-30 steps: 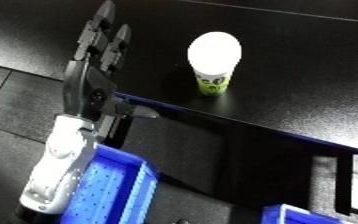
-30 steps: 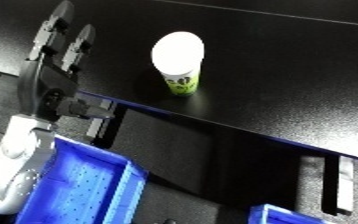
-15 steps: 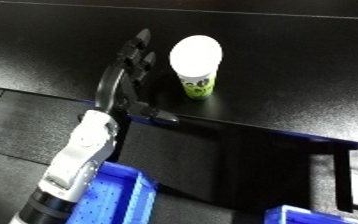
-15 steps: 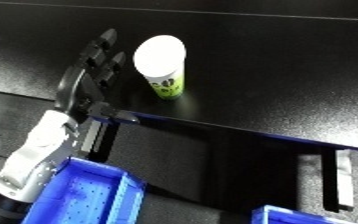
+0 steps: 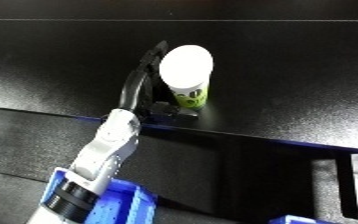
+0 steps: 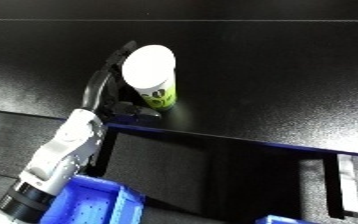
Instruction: Pick up the object and place it into the box
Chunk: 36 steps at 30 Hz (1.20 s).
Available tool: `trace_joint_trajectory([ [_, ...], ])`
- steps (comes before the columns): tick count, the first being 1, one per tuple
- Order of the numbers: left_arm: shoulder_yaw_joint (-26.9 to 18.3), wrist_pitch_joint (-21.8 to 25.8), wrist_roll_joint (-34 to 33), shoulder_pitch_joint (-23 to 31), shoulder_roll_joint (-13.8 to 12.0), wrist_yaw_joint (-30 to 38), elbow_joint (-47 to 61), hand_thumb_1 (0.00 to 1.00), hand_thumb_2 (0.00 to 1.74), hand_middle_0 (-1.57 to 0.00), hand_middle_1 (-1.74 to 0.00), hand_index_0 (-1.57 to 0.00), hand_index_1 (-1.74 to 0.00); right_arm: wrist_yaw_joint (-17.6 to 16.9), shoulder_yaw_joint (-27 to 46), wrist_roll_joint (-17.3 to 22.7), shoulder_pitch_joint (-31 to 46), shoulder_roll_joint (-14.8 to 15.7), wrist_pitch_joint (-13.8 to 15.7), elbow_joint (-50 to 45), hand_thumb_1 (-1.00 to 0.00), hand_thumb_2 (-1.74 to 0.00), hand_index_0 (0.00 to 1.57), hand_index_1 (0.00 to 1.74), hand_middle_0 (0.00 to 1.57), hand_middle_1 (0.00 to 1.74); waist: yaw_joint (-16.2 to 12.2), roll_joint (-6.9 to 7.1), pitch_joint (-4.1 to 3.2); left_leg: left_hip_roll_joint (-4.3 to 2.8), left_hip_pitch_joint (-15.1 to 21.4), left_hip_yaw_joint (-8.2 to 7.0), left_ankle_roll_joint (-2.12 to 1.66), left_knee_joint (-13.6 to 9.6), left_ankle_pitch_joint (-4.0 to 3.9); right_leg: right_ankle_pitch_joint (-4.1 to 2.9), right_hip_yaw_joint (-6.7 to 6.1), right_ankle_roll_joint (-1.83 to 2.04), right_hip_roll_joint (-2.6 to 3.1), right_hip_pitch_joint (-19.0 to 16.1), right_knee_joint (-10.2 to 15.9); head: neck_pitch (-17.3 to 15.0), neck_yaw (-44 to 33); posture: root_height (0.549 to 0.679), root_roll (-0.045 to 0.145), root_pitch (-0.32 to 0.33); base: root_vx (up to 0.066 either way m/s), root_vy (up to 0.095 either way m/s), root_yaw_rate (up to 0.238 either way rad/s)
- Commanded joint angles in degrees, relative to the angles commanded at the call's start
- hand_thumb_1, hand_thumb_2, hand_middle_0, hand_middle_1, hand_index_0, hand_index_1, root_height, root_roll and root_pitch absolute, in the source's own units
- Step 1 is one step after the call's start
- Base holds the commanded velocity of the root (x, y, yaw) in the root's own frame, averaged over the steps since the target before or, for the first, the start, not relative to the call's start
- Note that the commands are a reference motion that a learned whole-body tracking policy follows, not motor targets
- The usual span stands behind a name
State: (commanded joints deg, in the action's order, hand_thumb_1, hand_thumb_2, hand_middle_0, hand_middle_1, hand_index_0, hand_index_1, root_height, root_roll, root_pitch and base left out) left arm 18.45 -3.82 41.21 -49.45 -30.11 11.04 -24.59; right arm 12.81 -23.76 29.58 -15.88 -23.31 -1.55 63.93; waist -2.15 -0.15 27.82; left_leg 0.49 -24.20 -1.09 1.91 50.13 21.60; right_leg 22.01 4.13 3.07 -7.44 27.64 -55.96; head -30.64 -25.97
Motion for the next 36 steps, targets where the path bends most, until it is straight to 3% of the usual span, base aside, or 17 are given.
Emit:
trace_joint_trajectory([
  [1, 0.2, 0.18, -0.1, -0.55, -0.01, 0.06, -0.23, 0.0, 0.0, 0.0, 0.0, 0.0, 0.0, -0.07, -0.08, 0.12, -0.12, 0.03, 0.0, 0.02, 0.0, 0.0, 0.0, 0.0, 0.0, 0.0, -0.11, -0.03, 0.06, -0.01, 0.03, -0.06, 0.01, -0.08, 0.0, -0.05, -0.08, 0.0, 0.02, 0.02, 0.1, -0.02, -0.04, 0.608, 0.027, -0.093, 0.005, 0.007, -0.036],
  [15, 1.73, -0.89, 2.95, -5.86, -0.52, -1.05, -0.42, 0.7, 1.22, -1.1, -1.22, -1.1, -1.22, -0.62, -0.11, 0.23, -0.64, 0.57, 0.02, 0.17, 0.0, 0.0, 0.0, 0.0, 0.0, 0.0, -0.75, -0.44, 0.05, 0.11, 0.53, -0.26, 0.05, -0.65, 0.15, -0.37, -0.32, -0.03, -0.01, -0.19, 0.89, -0.1, -0.89, 0.609, 0.032, -0.091, -0.005, -0.002, -0.005],
  [20, 1.0, -3.27, 10.49, -4.37, -0.32, -4.38, 0.22, 0.7, 1.22, -1.1, -1.22, -1.1, -1.22, -1.01, 0.3, -0.15, -0.3, 0.74, 0.34, 0.03, 0.0, 0.0, 0.0, 0.0, 0.0, 0.0, -0.53, -0.62, -0.07, 0.17, 0.95, -0.03, -0.03, -1.06, 0.01, -0.36, -0.16, -0.03, -0.03, -0.65, 1.16, 0.01, -0.88, 0.61, 0.033, -0.091, -0.021, -0.006, 0.022],
  [24, -0.33, -2.18, 13.2, -1.68, -0.23, -5.13, 2.58, 0.7, 1.22, -1.1, -1.22, -1.1, -1.22, -1.45, 0.86, -0.04, 0.58, 0.73, 0.85, -0.19, 0.0, 0.0, 0.0, 0.0, 0.0, 0.0, 0.03, -0.85, -0.02, 0.46, 1.44, 0.37, -0.05, -1.72, -0.25, -0.28, 0.19, -0.1, -0.22, -1.2, 1.38, 0.5, -0.62, 0.612, 0.034, -0.092, -0.025, -0.008, 0.067],
  [30, -4.34, 0.33, 11.46, 4.1, -1.32, -4.03, 8.78, 0.7, 1.22, -1.1, -1.22, -1.1, -1.22, -2.09, 1.92, 0.86, 2.6, 0.66, 1.98, -0.94, 0.0, 0.0, 0.0, 0.0, 0.0, 0.0, 1.68, -1.16, 0.13, 1.28, 1.73, 1.34, -0.22, -2.5, -0.59, 0.07, 1.26, -0.26, -0.74, -1.92, 1.5, 0.99, -0.73, 0.613, 0.04, -0.092, -0.034, -0.024, 0.096],
  [36, -9.68, 1.02, 6.78, 10.28, -4.77, -2.14, 15.52, 0.7, 1.22, -1.1, -1.22, -1.1, -1.22, -2.78, 3.94, 0.88, 4.95, 0.03, 2.37, -1.76, 0.0, 0.0, 0.0, 0.0, 0.0, 0.0, 3.8, -1.86, 0.04, 2.57, 1.95, 2.36, -0.44, -2.74, -0.76, 1.02, 2.65, -0.7, -1.63, -2.99, 1.09, -0.42, -3.08, 0.612, 0.053, -0.094, -0.029, -0.011, 0.148],
])
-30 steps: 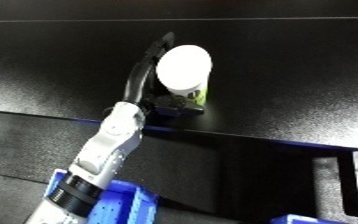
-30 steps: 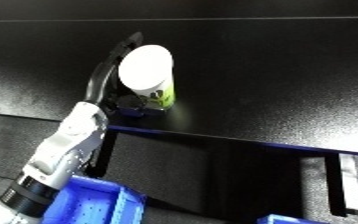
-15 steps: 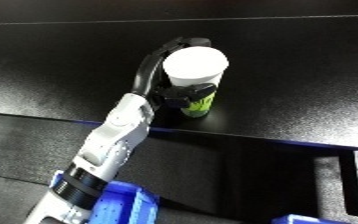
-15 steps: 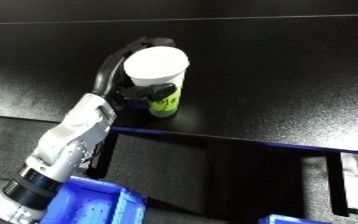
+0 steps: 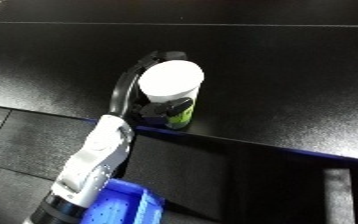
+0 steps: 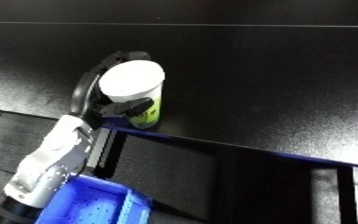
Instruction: Pick up the object and place it into the box
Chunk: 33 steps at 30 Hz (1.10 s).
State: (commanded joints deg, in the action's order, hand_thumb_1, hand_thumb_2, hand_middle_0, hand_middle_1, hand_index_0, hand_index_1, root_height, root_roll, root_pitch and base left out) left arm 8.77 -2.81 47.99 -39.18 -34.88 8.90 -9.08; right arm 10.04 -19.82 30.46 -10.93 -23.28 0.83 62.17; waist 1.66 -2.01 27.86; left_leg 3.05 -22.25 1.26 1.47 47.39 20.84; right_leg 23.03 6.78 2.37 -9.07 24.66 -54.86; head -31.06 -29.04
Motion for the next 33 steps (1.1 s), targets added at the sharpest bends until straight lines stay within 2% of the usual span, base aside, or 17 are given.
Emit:
trace_joint_trajectory([
  [5, -7.03, 6.36, 2.85, 4.21, -1.94, 2.6, 3.87, 0.7, 1.22, -1.1, -1.22, -1.1, -1.22, -0.07, 1.55, -0.33, 1.52, -0.35, 0.8, 0.98, 0.0, 0.0, 0.0, 0.0, 0.0, 0.0, 1.88, -0.43, -0.2, 0.89, 0.02, 0.7, -0.05, 0.16, -0.04, 1.14, 1.12, -0.39, -0.74, -0.47, -1.12, -1.44, -0.85, 0.611, 0.061, -0.098, -0.014, -0.007, 0.136],
  [8, -11.95, 12.3, 4.96, 7.57, -1.31, 4.72, 5.41, 0.7, 1.22, -1.1, -1.22, -1.1, -1.22, 0.31, 2.56, 1.25, 2.33, -0.27, 1.24, 1.65, 0.0, 0.0, 0.0, 0.0, 0.0, 0.0, 3.08, -0.57, -0.32, 1.31, 0.03, 1.14, -0.2, 0.23, -0.2, 1.75, 1.63, -0.7, -1.18, -0.79, -1.71, -2.54, -1.47, 0.61, 0.065, -0.102, 0.0, -0.011, 0.128],
  [11, -16.59, 17.65, 3.62, 11.35, -0.06, 6.74, 5.36, 0.7, 1.22, -1.1, -1.22, -1.1, -1.22, 0.19, 3.55, 2.58, 2.86, -0.08, 1.49, 1.97, 0.0, 0.0, 0.0, 0.0, 0.0, 0.0, 4.08, -0.68, -0.5, 1.75, 0.19, 1.64, -0.38, -0.01, -0.56, 2.17, 2.16, -0.94, -1.53, -1.29, -1.95, -2.95, -3.52, 0.61, 0.069, -0.106, 0.009, -0.016, 0.13],
  [17, -23.18, 24.33, -0.2, 16.92, 0.67, 12.58, -1.15, 0.7, 1.22, -1.1, -1.22, -1.1, -1.22, 0.11, 4.37, 2.7, 3.55, -0.06, 1.59, 2.33, 0.0, 0.0, 0.0, 0.0, 0.0, 0.0, 5.17, -0.85, -1.08, 2.34, 0.35, 2.29, -0.5, -0.44, -1.08, 2.82, 2.96, -1.17, -2.03, -2.22, -1.94, -3.73, -9.73, 0.611, 0.074, -0.108, 0.007, -0.004, 0.08],
  [22, -26.07, 29.42, -1.16, 20.53, -0.65, 17.37, -13.45, 0.7, 1.22, -1.1, -1.22, -1.1, -1.22, -0.47, 4.31, 1.97, 3.7, -0.25, 0.87, 2.37, 0.0, 0.0, 0.0, 0.0, 0.0, 0.0, 5.43, -1.01, -1.63, 2.47, -0.03, 2.37, -0.39, -0.52, -1.29, 3.31, 3.16, -1.29, -2.1, -2.98, -1.61, -3.18, -17.8, 0.613, 0.076, -0.107, 0.004, 0.021, 0.062],
  [27, -26.29, 30.27, 8.94, 22.75, -1.68, 18.26, -27.37, 0.7, 1.22, -1.1, -1.22, -1.1, -1.22, -1.91, 4.06, 0.56, 3.21, -0.09, 0.71, 3.26, 0.0, 0.0, 0.0, 0.0, 0.0, 0.0, 5.51, -0.91, -1.87, 2.52, -0.88, 2.5, 0.05, -0.58, -1.62, 3.55, 3.33, -1.27, -2.05, -3.19, -1.19, -3.87, -25.9, 0.613, 0.072, -0.103, 0.004, 0.032, 0.094],
  [30, -26.81, 28.67, 15.49, 23.08, -1.59, 16.94, -34.45, 0.7, 1.22, -1.1, -1.22, -1.1, -1.22, -1.74, 3.55, -0.87, 2.89, 0.19, 0.76, 4.04, 0.0, 0.0, 0.0, 0.0, 0.0, 0.0, 5.61, -0.45, -1.91, 2.48, -1.31, 2.72, 0.19, -1.02, -2.15, 3.53, 3.44, -1.25, -1.65, -3.26, -0.89, -4.02, -28.44, 0.613, 0.066, -0.099, 0.003, 0.019, 0.075],
  [33, -28.05, 27.44, 19.42, 23.08, -1.29, 14.91, -41.14, 0.7, 1.22, -1.1, -1.22, -1.1, -1.22, -1.5, 2.86, -1.33, 2.43, 0.55, 1.11, 4.76, 0.0, 0.0, 0.0, 0.0, 0.0, 0.0, 5.63, 0.45, -1.8, 2.2, -1.66, 3.03, 0.17, -1.94, -2.88, 3.44, 3.42, -1.36, -0.88, -3.53, -0.25, -3.51, -31.94, 0.615, 0.062, -0.093, -0.001, 0.009, 0.074],
])
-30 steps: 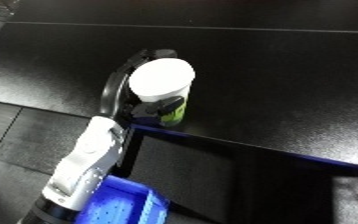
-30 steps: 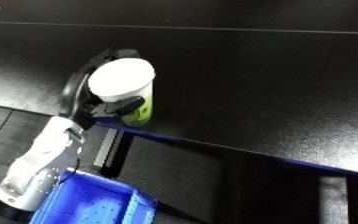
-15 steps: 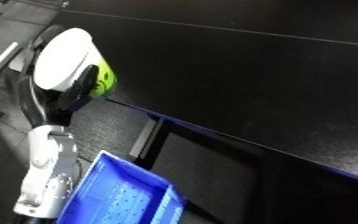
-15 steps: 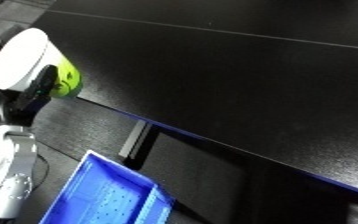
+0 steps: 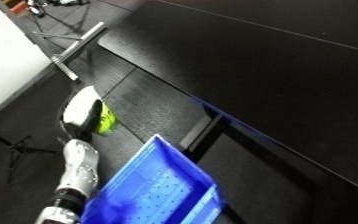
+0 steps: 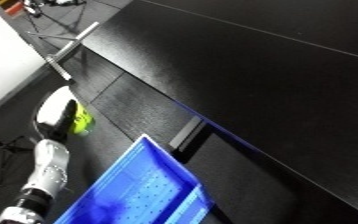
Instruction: Pick up the object and place it into the box
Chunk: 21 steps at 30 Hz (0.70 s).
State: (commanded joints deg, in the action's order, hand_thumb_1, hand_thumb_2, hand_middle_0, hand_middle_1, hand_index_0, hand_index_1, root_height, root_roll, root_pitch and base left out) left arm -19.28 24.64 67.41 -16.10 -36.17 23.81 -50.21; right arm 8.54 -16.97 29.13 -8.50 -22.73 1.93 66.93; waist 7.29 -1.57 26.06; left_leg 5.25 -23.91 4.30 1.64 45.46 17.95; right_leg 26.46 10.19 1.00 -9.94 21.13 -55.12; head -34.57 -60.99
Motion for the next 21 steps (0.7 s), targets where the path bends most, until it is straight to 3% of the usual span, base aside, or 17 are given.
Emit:
trace_joint_trajectory([
  [8, -1.57, -2.47, 3.72, -1.68, -2.37, -7.09, -14.7, 0.7, 1.22, -1.1, -1.22, -1.1, -1.22, 2.15, -0.99, 1.08, -0.72, -0.02, 1.72, 1.02, 0.0, 0.0, 0.0, 0.0, 0.0, 0.0, -0.53, 3.32, 1.09, -1.5, -1.06, 0.96, -0.14, -2.18, -1.65, -0.2, -0.12, -0.76, 2.58, 0.36, 1.3, -0.53, -3.11, 0.616, 0.046, -0.073, -0.026, -0.003, 0.015],
  [14, -1.05, -7.45, 6.82, -3.82, -4.56, -11.89, -20.51, 0.4, 0.7, -0.63, -0.7, -0.63, -0.7, 3.32, -1.24, 0.7, -0.61, -0.08, 2.73, 1.77, 0.0, 0.0, 0.0, 0.0, 0.0, 0.0, -0.75, 5.19, 1.86, -2.47, -1.09, 1.19, -0.39, -3.86, -2.37, -0.24, -0.01, -0.96, 3.48, 0.24, 2.3, 0.34, -2.44, 0.618, 0.039, -0.062, -0.019, 0.014, 0.028],
  [21, 0.71, -10.81, 6.13, -6.58, -6.59, -15.53, -24.87, 0.05, 0.09, -0.08, -0.09, -0.08, -0.09, 4.9, -1.71, 1.13, -0.67, -0.47, 3.19, 1.98, 0.0, 0.0, 0.0, 0.0, 0.0, 0.0, -1.2, 6.25, 2.2, -2.64, -0.85, 1.09, -0.45, -5.02, -2.54, -0.53, 0.11, -1.15, 3.7, -0.28, 3.8, -0.57, -0.81, 0.62, 0.037, -0.056, -0.004, 0.006, 0.014],
])
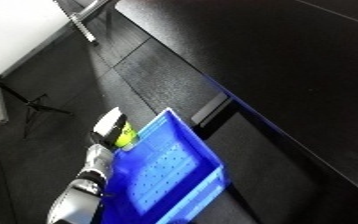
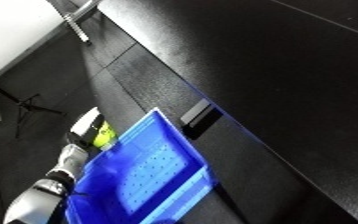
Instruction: Pick up the object and place it into the box
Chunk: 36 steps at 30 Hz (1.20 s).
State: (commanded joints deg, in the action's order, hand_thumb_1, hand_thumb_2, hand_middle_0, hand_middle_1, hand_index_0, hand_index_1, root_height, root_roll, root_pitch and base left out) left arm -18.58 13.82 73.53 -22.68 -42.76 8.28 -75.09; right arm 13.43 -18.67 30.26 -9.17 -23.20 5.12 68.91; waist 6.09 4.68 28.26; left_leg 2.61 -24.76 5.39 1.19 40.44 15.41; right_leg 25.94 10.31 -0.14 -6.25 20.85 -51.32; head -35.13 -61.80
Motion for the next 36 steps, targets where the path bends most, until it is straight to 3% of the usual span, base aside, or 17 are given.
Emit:
trace_joint_trajectory([
  [1, 0.43, -0.39, -0.61, -0.45, -0.23, -0.39, -0.44, 0.0, 0.0, 0.0, 0.0, 0.0, 0.0, 0.14, -0.09, 0.13, -0.02, 0.04, -0.01, -0.03, 0.0, 0.0, 0.0, 0.0, 0.0, 0.0, -0.06, 0.07, 0.0, 0.0, 0.06, -0.03, -0.01, -0.13, 0.01, -0.06, 0.03, 0.01, -0.02, -0.09, 0.2, -0.05, 0.75, 0.621, 0.037, -0.055, 0.004, -0.005, 0.008],
  [10, 3.47, -1.92, -5.03, -2.42, -0.41, -2.2, -2.55, 0.0, 0.0, 0.0, 0.0, 0.0, 0.0, 0.14, -0.64, 1.2, 0.01, 0.36, -0.37, -0.65, 0.0, 0.0, 0.0, 0.0, 0.0, 0.0, -0.38, -0.14, -0.06, 0.53, 1.04, -0.25, -0.09, -1.24, 0.03, -0.64, 0.17, 0.11, -0.3, -1.28, 2.21, -0.65, 3.69, 0.625, 0.038, -0.055, 0.006, -0.002, -0.013],
  [16, 4.75, -3.87, -5.05, -2.3, 0.39, -6.77, -2.74, 0.0, 0.0, 0.0, 0.0, 0.0, 0.0, 0.48, -0.36, 4.01, 0.38, 0.47, -0.87, -1.08, 0.0, 0.0, 0.0, 0.0, 0.0, 0.0, -0.75, -0.69, -0.16, 0.77, 2.07, -0.47, -0.03, -1.86, 0.22, -1.16, 0.35, 0.31, -0.58, -2.01, 3.47, -0.68, 6.77, 0.628, 0.039, -0.056, -0.018, -0.022, -0.03],
  [23, 7.32, -7.55, -8.72, 0.49, 4.62, -17.76, -0.63, 0.0, 0.0, 0.0, 0.0, 0.0, 0.0, -0.85, 0.32, 5.31, 0.64, 0.81, -0.92, -2.06, 0.0, 0.0, 0.0, 0.0, 0.0, 0.0, -1.12, -1.53, -0.35, 0.69, 2.76, -0.87, 0.3, -0.73, 1.37, -1.25, 0.34, 0.46, -0.77, -2.48, 3.33, -0.85, 14.87, 0.628, 0.038, -0.067, -0.03, -0.05, -0.07],
  [28, 11.03, -8.17, -16.05, 3.73, 8.45, -27.93, 1.06, 0.0, 0.0, 0.0, 0.0, 0.0, 0.0, -2.07, 0.41, 5.43, 0.74, 0.62, -1.37, -3.38, 0.0, 0.0, 0.0, 0.0, 0.0, 0.0, -1.69, -2.48, -0.51, 0.26, 3.49, -1.6, 0.36, -0.11, 1.96, -1.71, 0.02, 0.57, -0.68, -2.86, 3.55, -1.85, 25.23, 0.629, 0.039, -0.076, -0.022, -0.025, -0.138],
  [33, 16.48, -14.28, -25.86, 7.09, 12.09, -38.06, 2.86, 0.0, 0.0, 0.0, 0.0, 0.0, 0.0, -3.27, 0.81, 4.54, -0.16, -0.41, -2.51, -4.77, 0.0, 0.0, 0.0, 0.0, 0.0, 0.0, -2.83, -3.97, -0.47, -0.54, 4.11, -2.76, 0.07, 0.37, 2.29, -2.61, -0.76, 0.65, -0.52, -2.97, 4.37, -5.16, 34.57, 0.631, 0.04, -0.079, -0.051, 0.027, -0.234],
  [36, 19.23, -15.8, -28.9, 8.18, 13.89, -40.19, 3.74, 0.0, 0.0, 0.0, 0.0, 0.0, 0.0, -3.59, 1.23, 3.26, -1.16, -0.84, -3.29, -4.96, 0.0, 0.0, 0.0, 0.0, 0.0, 0.0, -3.6, -4.9, -0.36, -0.92, 4.54, -3.26, -0.08, 0.62, 2.43, -2.76, -1.49, 0.54, -0.55, -2.93, 4.18, -6.19, 39.45, 0.63, 0.042, -0.086, -0.014, 0.06, -0.231],
])
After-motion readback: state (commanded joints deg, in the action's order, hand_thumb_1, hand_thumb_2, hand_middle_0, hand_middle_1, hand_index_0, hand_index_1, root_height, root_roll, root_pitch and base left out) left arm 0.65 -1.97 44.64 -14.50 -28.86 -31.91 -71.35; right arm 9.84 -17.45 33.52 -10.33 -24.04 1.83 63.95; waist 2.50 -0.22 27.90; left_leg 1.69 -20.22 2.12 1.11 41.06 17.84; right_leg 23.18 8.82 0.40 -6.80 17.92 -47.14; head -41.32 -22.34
